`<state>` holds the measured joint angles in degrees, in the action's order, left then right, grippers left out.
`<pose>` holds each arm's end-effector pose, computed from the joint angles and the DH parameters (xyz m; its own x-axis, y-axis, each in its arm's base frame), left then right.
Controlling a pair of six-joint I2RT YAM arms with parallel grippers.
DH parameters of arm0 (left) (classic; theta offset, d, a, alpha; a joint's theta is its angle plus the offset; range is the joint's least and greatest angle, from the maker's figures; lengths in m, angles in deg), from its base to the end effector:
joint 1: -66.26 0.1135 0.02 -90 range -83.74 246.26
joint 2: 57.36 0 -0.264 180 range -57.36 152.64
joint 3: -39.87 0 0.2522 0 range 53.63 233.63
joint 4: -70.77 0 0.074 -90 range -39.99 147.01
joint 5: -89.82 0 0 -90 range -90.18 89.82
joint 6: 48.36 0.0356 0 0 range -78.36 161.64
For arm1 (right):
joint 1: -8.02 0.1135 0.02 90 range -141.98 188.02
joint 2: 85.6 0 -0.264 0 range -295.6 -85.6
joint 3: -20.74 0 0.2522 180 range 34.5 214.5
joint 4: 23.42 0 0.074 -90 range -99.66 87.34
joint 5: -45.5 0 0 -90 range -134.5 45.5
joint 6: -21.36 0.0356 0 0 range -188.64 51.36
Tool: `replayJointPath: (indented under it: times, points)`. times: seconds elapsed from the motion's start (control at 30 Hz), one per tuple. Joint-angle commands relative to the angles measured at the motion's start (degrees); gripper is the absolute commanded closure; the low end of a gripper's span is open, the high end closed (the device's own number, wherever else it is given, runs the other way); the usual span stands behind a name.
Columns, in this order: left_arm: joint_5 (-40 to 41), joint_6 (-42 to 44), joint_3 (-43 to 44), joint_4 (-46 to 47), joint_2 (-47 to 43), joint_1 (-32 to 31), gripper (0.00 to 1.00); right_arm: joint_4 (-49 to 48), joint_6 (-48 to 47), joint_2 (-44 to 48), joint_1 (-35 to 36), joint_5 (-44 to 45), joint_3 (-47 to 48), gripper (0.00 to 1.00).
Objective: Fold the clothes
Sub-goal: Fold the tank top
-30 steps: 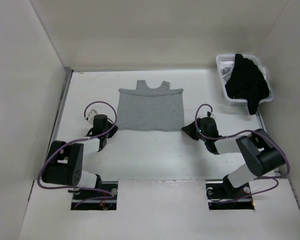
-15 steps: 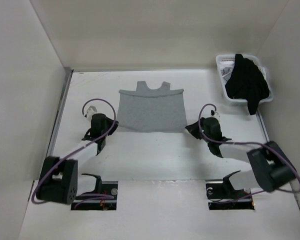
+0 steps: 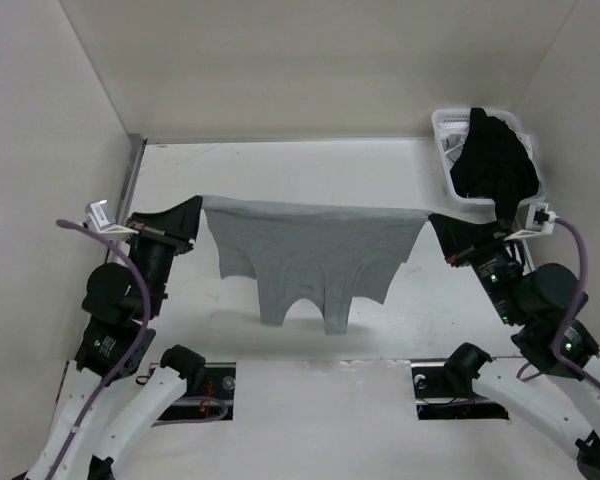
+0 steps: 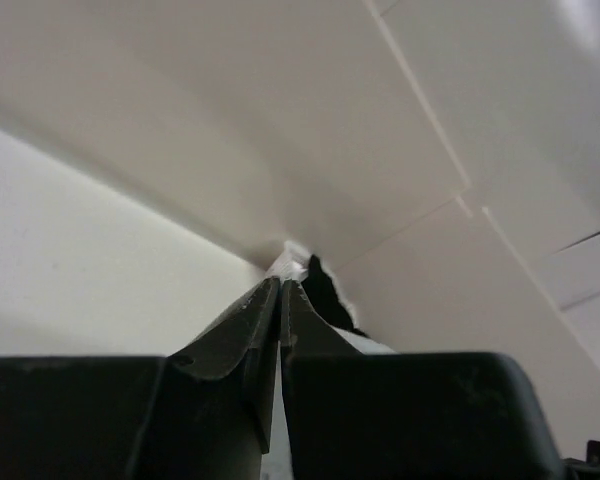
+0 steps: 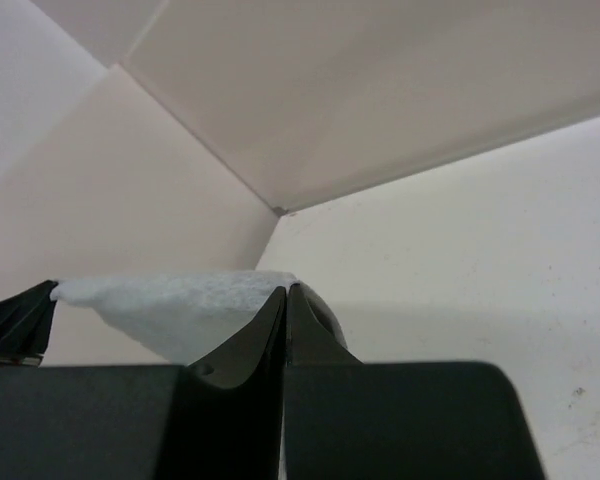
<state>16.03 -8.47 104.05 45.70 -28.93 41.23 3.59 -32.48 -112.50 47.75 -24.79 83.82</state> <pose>0.0938 -0.0328 0.4066 -0.0133 -0.8069 -0.5905 0.2300 0.5723 -0.7872 0.0802 0.0510 0.3990 -0.1050 0.6350 -0.7653 -0.3514 0.6963 0.6259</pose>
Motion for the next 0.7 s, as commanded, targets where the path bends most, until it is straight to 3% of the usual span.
replayJointPath:
  times: [0.0, 0.17, 0.3, 0.4, 0.5, 0.67]
  points:
    - [6.3, 2.3, 2.0, -7.3, 0.0, -3.6, 1.00, 12.6, -5.0, -1.6, 4.2, 6.4, 5.5, 1.00]
    - [8.3, 2.4, -1.9, -6.2, 5.7, -4.3, 0.99, 6.9, -5.0, -8.2, 3.8, 2.7, 1.7, 1.00]
    - [5.8, 2.6, -5.9, -0.7, 14.3, 0.6, 0.98, -5.1, -2.3, -17.7, -5.3, -7.7, -4.9, 0.99]
    - [0.7, 2.8, -7.1, 7.0, 26.3, 7.0, 0.98, -15.9, 0.7, -31.5, -13.8, -17.1, -6.5, 0.99]
    - [-2.1, 2.6, -4.2, 15.2, 41.2, 12.0, 0.98, -23.6, 1.8, -46.8, -18.0, -20.7, -1.8, 0.99]
    - [-5.4, 2.0, 7.7, 19.6, 60.7, 16.2, 0.98, -24.6, 2.5, -67.4, -24.0, -25.6, 13.8, 0.99]
